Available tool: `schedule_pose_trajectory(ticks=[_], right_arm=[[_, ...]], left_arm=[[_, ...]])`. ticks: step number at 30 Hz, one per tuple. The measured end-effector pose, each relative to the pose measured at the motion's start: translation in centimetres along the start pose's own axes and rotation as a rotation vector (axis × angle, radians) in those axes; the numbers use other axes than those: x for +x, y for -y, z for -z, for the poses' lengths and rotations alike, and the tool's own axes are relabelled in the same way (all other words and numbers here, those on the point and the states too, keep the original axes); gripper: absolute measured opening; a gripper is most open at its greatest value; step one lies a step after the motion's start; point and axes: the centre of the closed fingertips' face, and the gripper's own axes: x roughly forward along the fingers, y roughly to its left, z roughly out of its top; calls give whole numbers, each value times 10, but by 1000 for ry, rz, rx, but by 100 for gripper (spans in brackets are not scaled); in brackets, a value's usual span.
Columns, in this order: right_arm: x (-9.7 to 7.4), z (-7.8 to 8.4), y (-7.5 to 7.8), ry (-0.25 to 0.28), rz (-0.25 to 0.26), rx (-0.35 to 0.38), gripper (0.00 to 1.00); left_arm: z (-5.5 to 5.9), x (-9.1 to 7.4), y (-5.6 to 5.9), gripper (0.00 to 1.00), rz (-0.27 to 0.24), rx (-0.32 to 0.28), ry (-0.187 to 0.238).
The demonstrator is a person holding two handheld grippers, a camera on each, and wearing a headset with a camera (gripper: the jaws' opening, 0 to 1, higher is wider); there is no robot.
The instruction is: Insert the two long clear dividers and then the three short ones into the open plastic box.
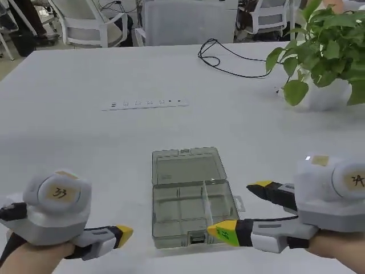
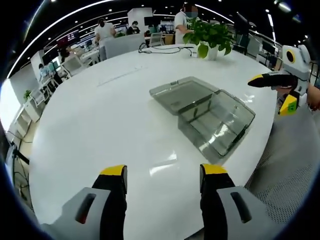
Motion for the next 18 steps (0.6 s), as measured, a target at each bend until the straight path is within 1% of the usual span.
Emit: schedule_pose_trajectory(ticks=[2,4,10,16,18], right_arm=[[1,1,1,-1,2,7,79],[2,1,2,-1,5,13,79],[5,-1,5,5,14,33,78],[6,-2,5,9,21,50,77],[6,-1,5,9,22,55,77]], left_arm=[[3,6,-2,58,5,-13,-17],[8,11,-3,57,6,-20,-43],[23,25,-2,53,25,-48,-99],[34,29,-1,49,30,-56,-130],[38,30,-1,48,28,-53,-148]])
